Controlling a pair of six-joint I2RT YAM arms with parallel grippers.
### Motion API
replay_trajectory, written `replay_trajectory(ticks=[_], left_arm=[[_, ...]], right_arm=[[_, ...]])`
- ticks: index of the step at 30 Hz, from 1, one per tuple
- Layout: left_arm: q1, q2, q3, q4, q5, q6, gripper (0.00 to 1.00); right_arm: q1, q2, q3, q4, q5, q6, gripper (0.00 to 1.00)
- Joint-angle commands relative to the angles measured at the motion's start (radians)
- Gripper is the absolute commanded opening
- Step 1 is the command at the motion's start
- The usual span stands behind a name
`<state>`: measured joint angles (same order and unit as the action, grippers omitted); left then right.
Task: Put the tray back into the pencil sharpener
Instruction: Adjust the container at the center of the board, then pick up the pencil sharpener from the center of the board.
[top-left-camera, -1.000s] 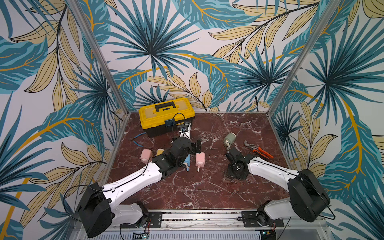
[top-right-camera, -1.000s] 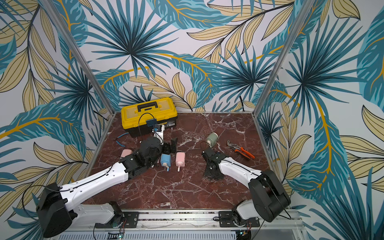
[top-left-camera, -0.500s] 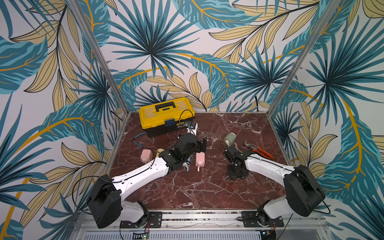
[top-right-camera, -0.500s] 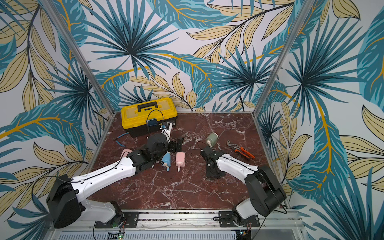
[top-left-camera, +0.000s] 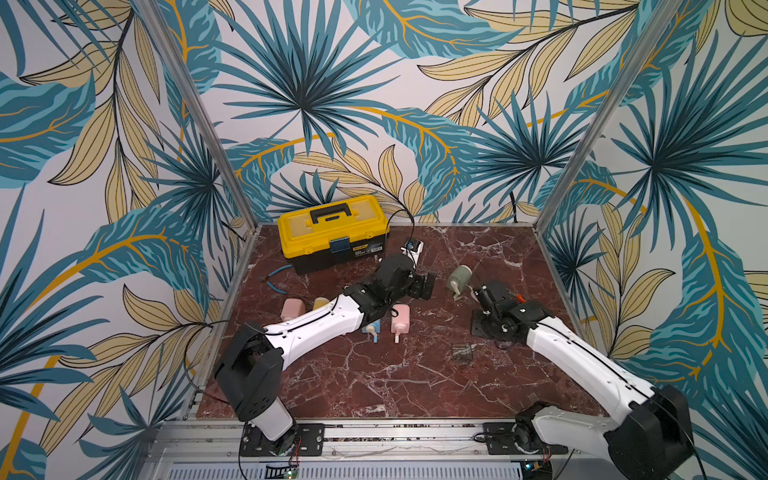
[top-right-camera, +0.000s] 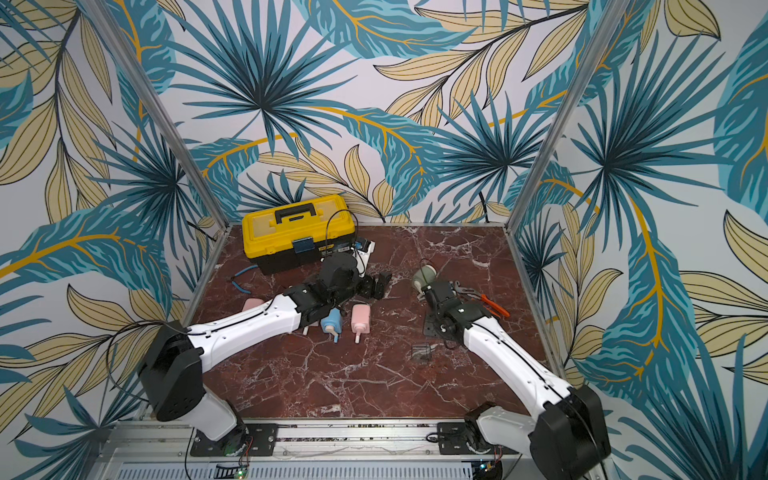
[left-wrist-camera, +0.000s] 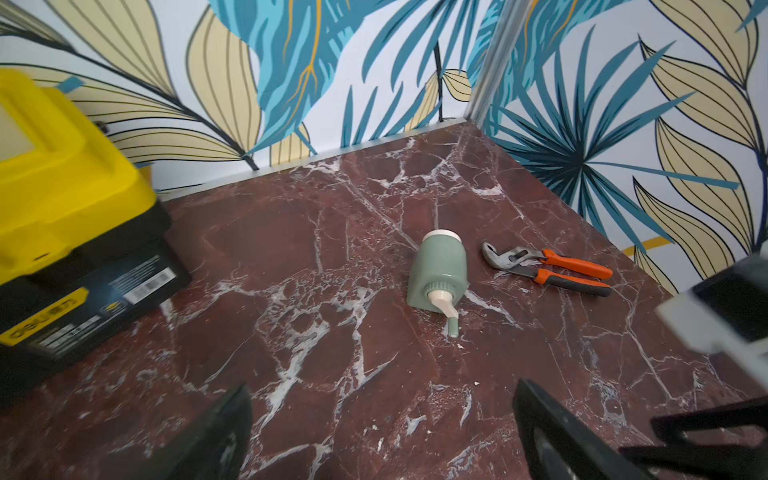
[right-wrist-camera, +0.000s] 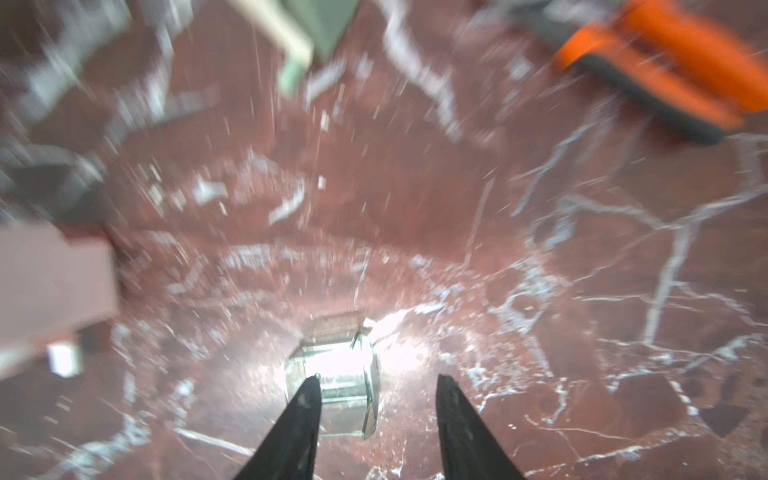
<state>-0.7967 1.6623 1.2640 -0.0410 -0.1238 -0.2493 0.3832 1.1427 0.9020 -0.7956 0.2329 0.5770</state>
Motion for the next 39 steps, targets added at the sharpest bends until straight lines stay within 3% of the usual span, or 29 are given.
replay_trajectory(ticks=[1, 6, 14, 26, 36, 39], left_arm=[[-0.001, 0.087, 0.081, 0.004, 0.12, 0.066, 1.0], [-0.022, 0.243, 0.229, 0.0, 0.15, 0.122, 1.0], [-0.043, 0.467, 0.449, -0.01, 0.141, 0.131, 1.0], [-0.047, 0.75, 0.756, -0.123, 0.024, 0.151, 1.0], [-0.046, 0.873, 0.905, -0.223, 0.026, 0.159, 1.0], [-0.045, 0.881, 0.912, -0.227, 0.031, 0.161, 0.92]], right_arm=[[-0.083, -0.097, 0.011, -0.085, 0.052, 0.044, 0.48], [-0.161, -0.188, 0.049, -0.155, 0.104, 0.0, 0.48], [-0.197, -0.198, 0.079, -0.203, 0.103, 0.007, 0.48], [-0.242, -0.164, 0.104, -0.22, 0.074, -0.034, 0.48], [-0.256, -0.176, 0.087, -0.223, 0.057, -0.034, 0.48], [-0.257, -0.179, 0.084, -0.223, 0.054, -0.033, 0.48]])
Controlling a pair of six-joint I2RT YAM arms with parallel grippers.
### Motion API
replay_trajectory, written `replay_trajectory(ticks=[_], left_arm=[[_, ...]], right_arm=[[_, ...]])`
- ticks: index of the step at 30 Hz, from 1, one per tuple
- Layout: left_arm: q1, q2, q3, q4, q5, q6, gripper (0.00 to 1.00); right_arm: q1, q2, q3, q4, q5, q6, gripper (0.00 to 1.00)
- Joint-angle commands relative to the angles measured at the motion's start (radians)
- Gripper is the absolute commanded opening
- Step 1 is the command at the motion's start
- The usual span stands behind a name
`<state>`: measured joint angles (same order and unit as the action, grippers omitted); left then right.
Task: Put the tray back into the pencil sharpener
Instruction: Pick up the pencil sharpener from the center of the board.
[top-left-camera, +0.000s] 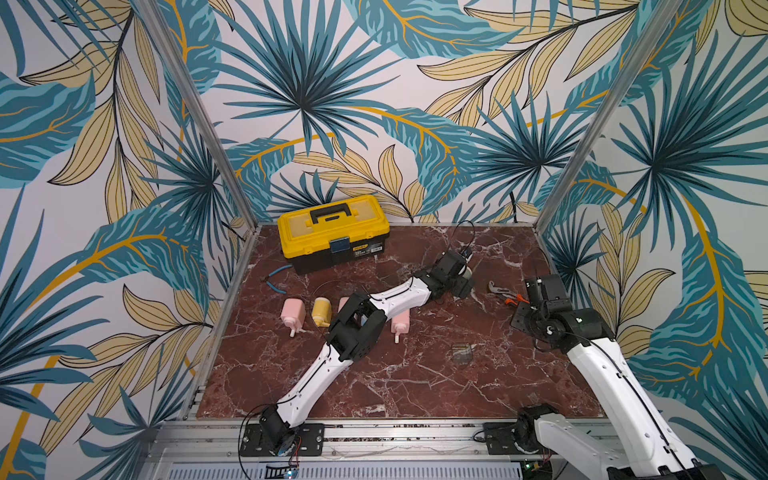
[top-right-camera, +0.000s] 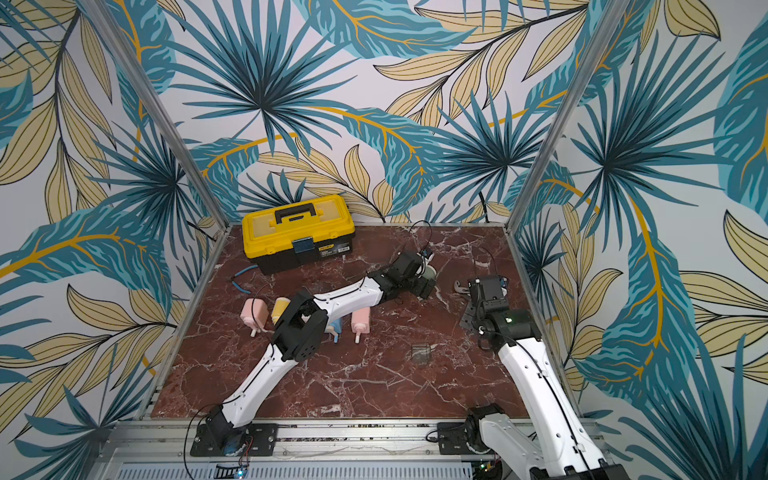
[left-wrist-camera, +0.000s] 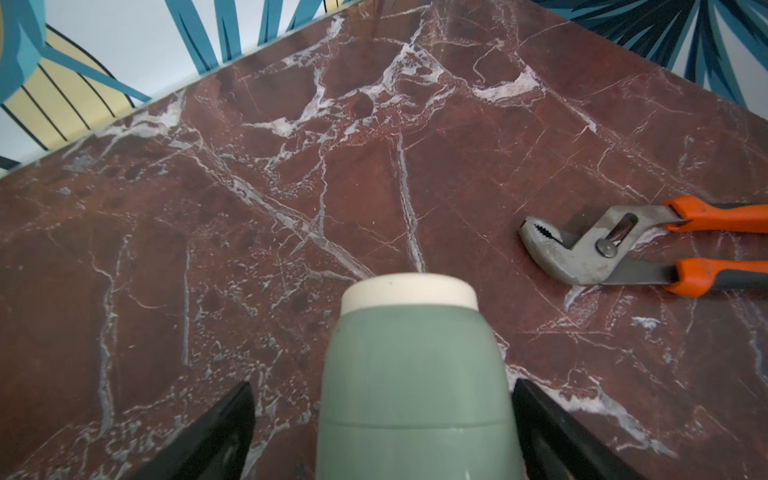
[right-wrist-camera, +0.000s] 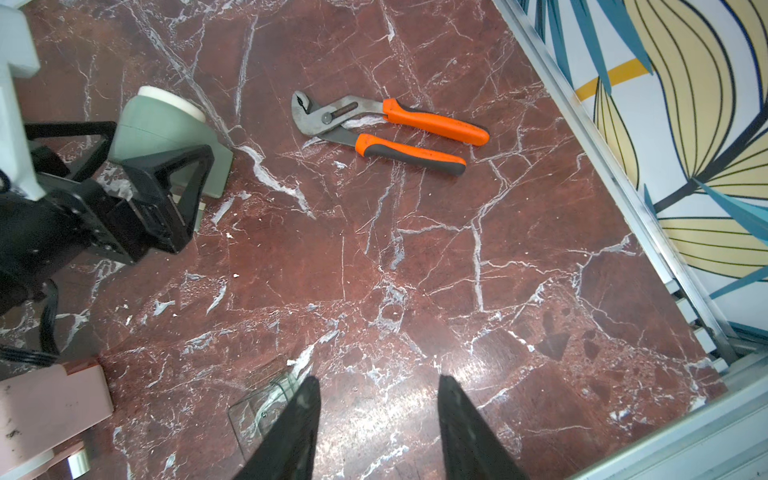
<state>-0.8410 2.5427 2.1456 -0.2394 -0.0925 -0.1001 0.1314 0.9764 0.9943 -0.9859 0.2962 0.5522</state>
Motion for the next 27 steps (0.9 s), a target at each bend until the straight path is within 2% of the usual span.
replay_trajectory(ticks=[1, 7, 16, 18, 23, 27], left_arm=[[-0.001, 0.002, 0.032, -0.029, 0.001, 0.014, 0.89], [-0.001, 0.004, 0.037, -0.058, 0.002, 0.022, 0.72], [-0.004, -0.033, 0.031, -0.051, 0.027, 0.055, 0.57], [-0.006, -0.062, 0.017, -0.049, 0.068, 0.087, 0.53], [-0.007, -0.183, -0.059, -0.042, 0.101, 0.13, 0.43], [-0.019, -0.317, -0.227, 0.067, 0.121, 0.21, 0.39]], right_arm=[[-0.006, -0.014, -0.008, -0.034, -0.011, -0.009, 0.48], [-0.006, -0.023, -0.015, -0.04, -0.015, -0.007, 0.48], [-0.007, -0.032, -0.012, -0.052, -0.032, -0.003, 0.48], [-0.006, -0.031, -0.006, -0.053, -0.035, -0.007, 0.48], [-0.007, -0.041, -0.005, -0.05, -0.047, -0.007, 0.48], [-0.008, -0.052, -0.009, -0.051, -0.053, -0.019, 0.48]])
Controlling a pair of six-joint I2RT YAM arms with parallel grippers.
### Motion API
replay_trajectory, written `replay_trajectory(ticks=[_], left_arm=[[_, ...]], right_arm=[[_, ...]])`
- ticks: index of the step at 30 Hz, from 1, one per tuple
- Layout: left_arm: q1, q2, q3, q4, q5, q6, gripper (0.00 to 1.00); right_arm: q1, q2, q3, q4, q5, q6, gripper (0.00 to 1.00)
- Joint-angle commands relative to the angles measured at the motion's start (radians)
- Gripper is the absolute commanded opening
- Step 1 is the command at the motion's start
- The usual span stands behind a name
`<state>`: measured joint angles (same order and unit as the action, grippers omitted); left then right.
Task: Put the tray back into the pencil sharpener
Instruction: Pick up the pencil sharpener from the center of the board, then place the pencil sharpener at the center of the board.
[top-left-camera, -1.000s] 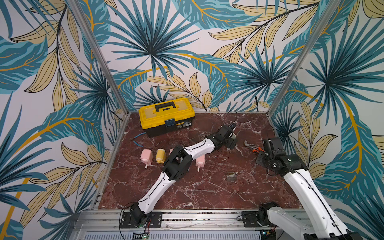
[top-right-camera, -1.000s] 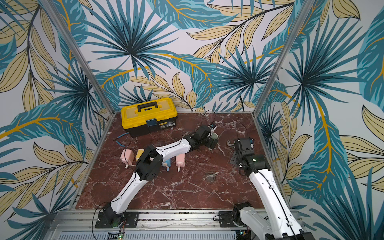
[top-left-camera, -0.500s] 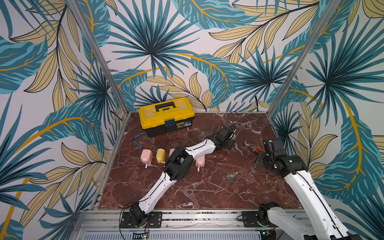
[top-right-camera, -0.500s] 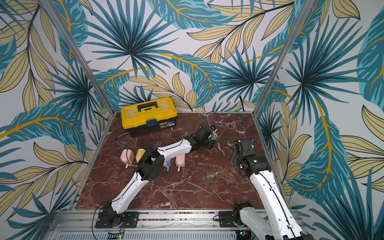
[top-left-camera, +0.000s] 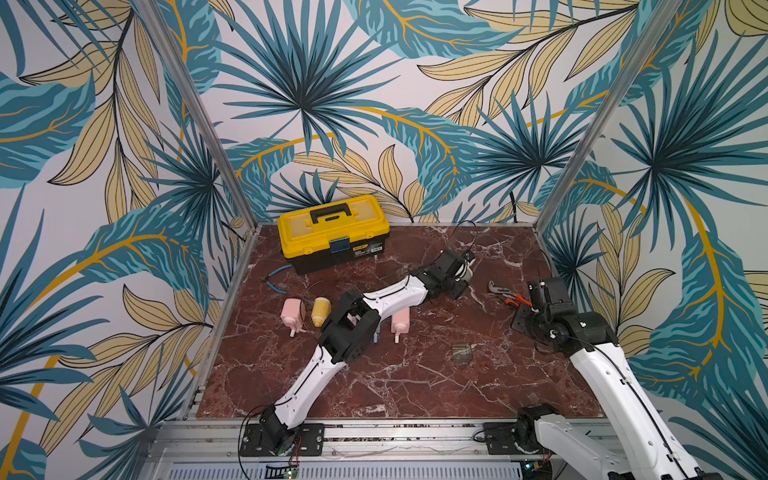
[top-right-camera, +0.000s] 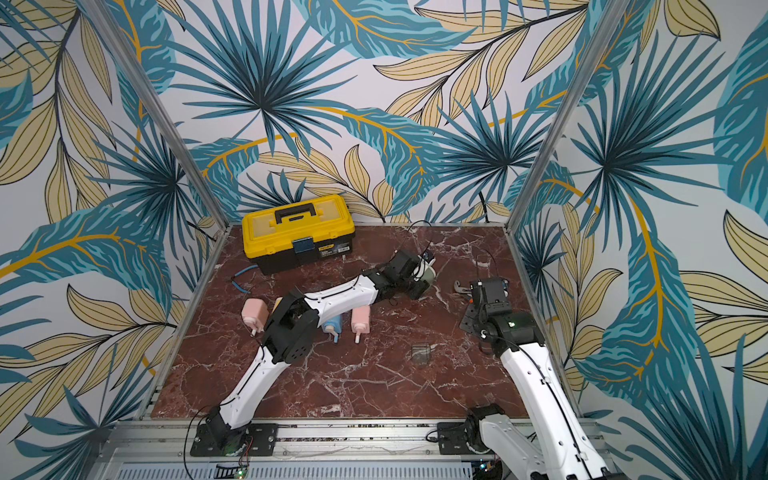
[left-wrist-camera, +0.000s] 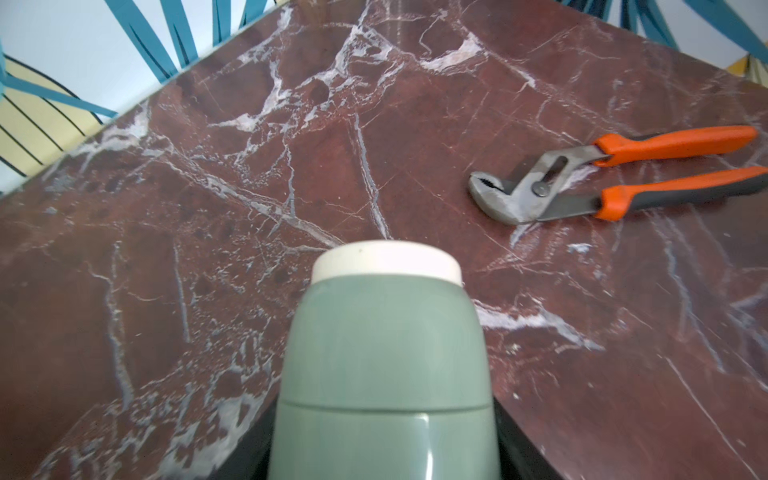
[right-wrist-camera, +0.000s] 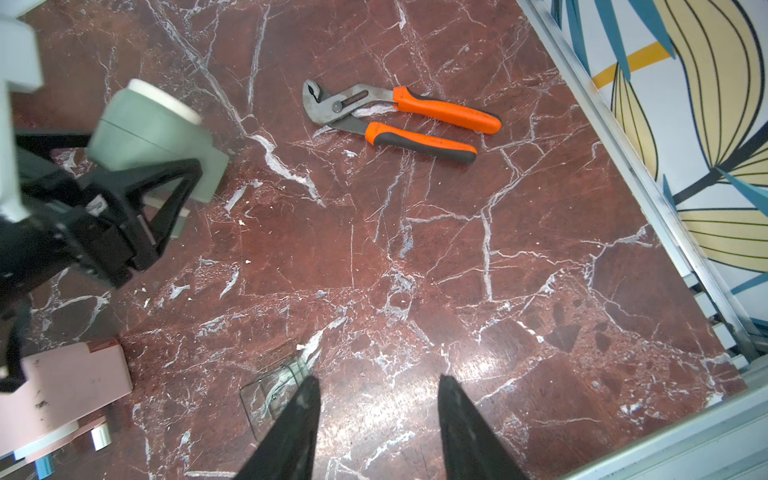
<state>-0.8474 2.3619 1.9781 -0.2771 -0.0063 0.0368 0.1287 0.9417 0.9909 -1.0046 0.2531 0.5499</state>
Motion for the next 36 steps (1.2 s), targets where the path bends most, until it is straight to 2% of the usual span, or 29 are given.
replay_trajectory(ticks=[1, 9, 14, 18, 23, 29, 36], left_arm=[[-0.017, -0.172, -0.109, 0.135, 0.039, 0.093, 0.38], [-0.044, -0.428, -0.455, 0.302, 0.097, 0.178, 0.36], [-0.058, -0.575, -0.646, 0.34, 0.156, 0.215, 0.36], [-0.066, -0.675, -0.796, 0.355, 0.216, 0.239, 0.36], [-0.074, -0.765, -0.953, 0.362, 0.305, 0.266, 0.36], [-0.081, -0.784, -1.061, 0.374, 0.371, 0.27, 0.38], [-0.105, -0.735, -1.139, 0.46, 0.375, 0.275, 0.37]], right_arm=[[-0.005, -0.02, -0.006, -0.034, -0.011, -0.023, 0.48], [-0.006, -0.016, -0.033, -0.027, -0.061, -0.069, 0.48], [-0.006, 0.0, -0.056, -0.003, -0.116, -0.094, 0.48], [-0.005, 0.038, -0.07, 0.023, -0.192, -0.13, 0.48], [-0.005, 0.115, -0.077, 0.055, -0.349, -0.177, 0.46], [0.003, 0.211, -0.107, 0.11, -0.46, -0.165, 0.44], [0.032, 0.24, -0.213, 0.198, -0.445, -0.12, 0.44]])
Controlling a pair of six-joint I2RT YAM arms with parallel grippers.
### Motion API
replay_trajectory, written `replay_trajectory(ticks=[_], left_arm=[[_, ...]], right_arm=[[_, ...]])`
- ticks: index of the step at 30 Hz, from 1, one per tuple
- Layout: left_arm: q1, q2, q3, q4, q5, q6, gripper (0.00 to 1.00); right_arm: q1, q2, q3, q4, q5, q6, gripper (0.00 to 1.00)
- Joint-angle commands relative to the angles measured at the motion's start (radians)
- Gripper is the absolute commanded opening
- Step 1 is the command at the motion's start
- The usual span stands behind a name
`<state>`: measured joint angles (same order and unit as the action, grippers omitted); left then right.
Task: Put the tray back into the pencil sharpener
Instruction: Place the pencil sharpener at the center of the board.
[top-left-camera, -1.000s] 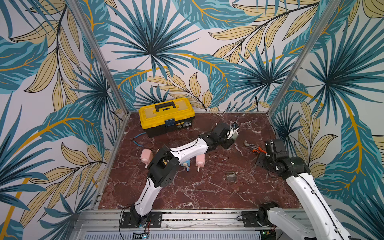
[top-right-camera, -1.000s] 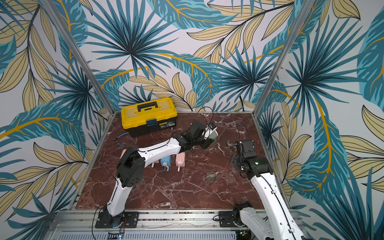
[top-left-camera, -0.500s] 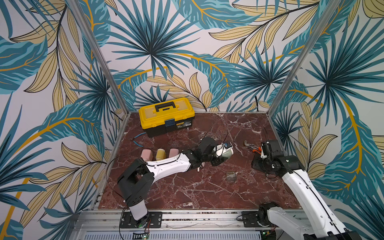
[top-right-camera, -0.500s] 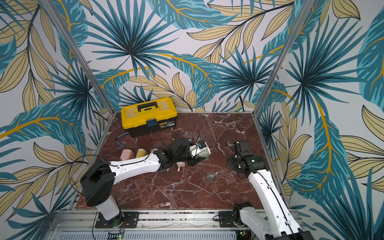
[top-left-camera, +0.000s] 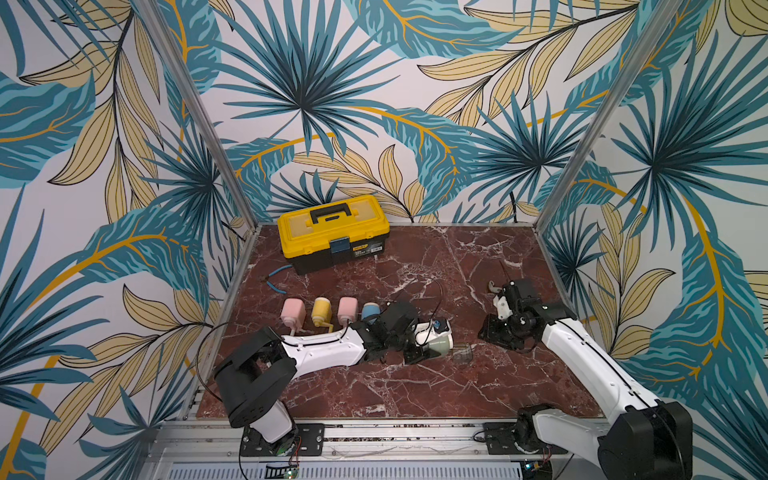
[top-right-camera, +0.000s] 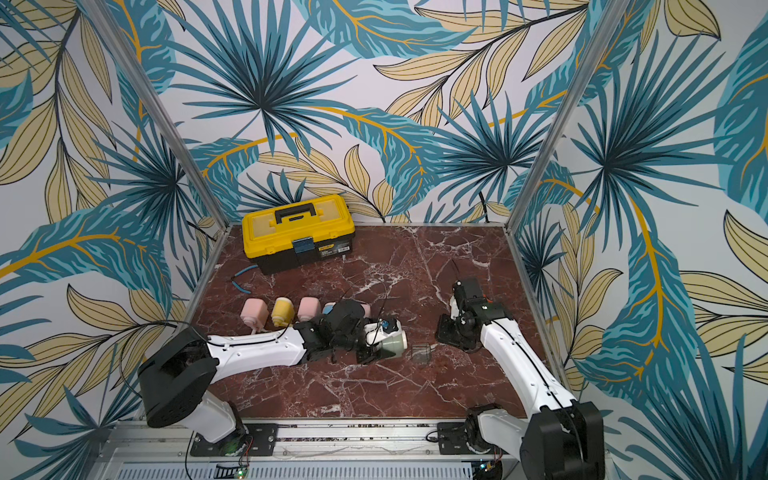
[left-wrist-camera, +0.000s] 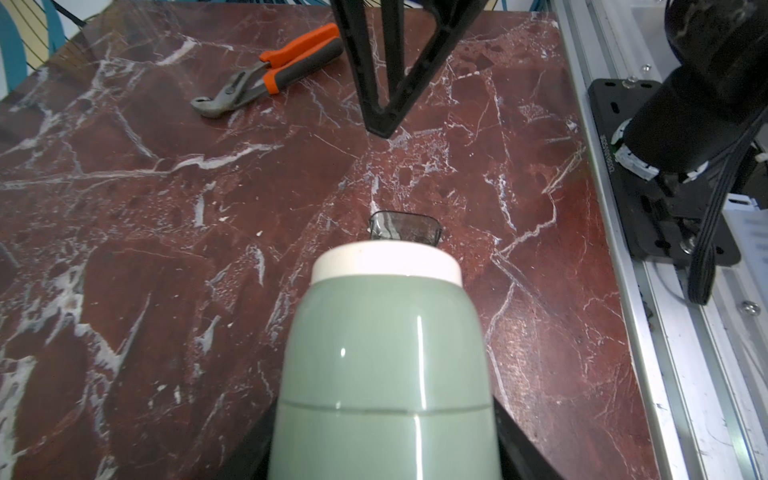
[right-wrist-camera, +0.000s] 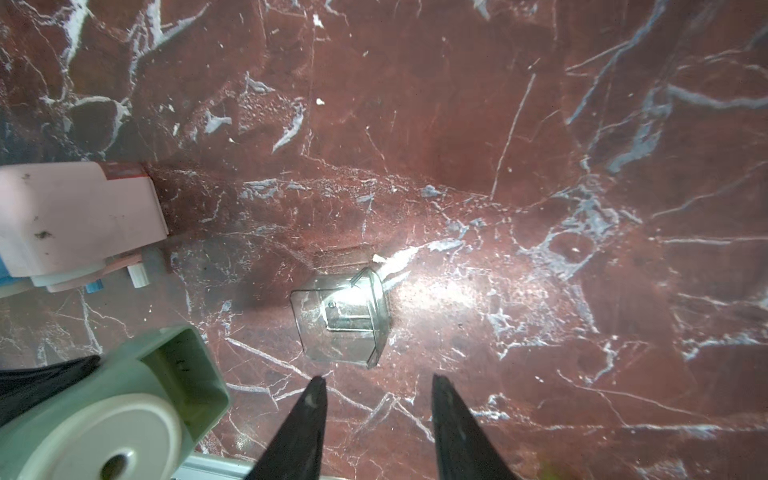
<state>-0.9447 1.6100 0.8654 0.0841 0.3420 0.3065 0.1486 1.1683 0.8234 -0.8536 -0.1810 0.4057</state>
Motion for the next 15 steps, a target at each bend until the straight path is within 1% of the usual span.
replay_trajectory(ticks=[1, 5, 10, 15], left_arm=[[-0.008, 0.024, -0.038, 0.118, 0.025, -0.002, 0.37], [-0.009, 0.05, -0.063, 0.167, 0.026, -0.02, 0.38], [-0.009, 0.081, -0.076, 0.181, 0.038, -0.007, 0.41], [-0.008, 0.101, -0.079, 0.189, 0.038, 0.005, 0.52]], right_arm=[[0.017, 0.015, -0.057, 0.059, -0.001, 0.032, 0.44], [0.04, 0.019, -0.087, 0.105, 0.024, 0.057, 0.44], [0.055, 0.049, -0.088, 0.123, 0.034, 0.058, 0.44], [0.064, 0.065, -0.088, 0.135, 0.046, 0.052, 0.44]])
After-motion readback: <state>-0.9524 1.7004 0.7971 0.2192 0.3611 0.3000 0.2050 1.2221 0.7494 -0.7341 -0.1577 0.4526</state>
